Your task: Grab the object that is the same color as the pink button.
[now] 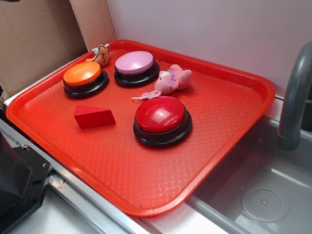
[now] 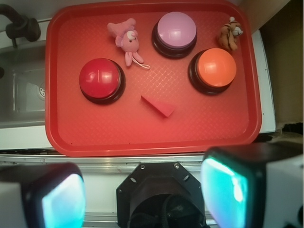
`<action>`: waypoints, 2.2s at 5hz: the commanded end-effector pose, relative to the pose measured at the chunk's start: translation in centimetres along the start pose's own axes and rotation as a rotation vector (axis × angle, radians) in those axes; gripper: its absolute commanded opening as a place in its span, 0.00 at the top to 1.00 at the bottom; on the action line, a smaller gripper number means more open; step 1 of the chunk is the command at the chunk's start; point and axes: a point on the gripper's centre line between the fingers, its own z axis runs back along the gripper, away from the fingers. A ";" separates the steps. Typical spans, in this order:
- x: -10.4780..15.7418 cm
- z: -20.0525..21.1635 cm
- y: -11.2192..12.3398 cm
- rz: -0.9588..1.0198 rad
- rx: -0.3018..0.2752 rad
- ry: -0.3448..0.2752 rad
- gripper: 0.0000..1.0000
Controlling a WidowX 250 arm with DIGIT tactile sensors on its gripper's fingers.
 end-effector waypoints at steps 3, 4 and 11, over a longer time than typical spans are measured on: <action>5.7 -4.5 -0.4 0.297 -0.013 -0.089 0.00; 8.7 -7.0 -0.1 0.429 -0.022 -0.130 0.00; 17.1 -24.0 -1.2 0.547 0.122 -0.147 0.00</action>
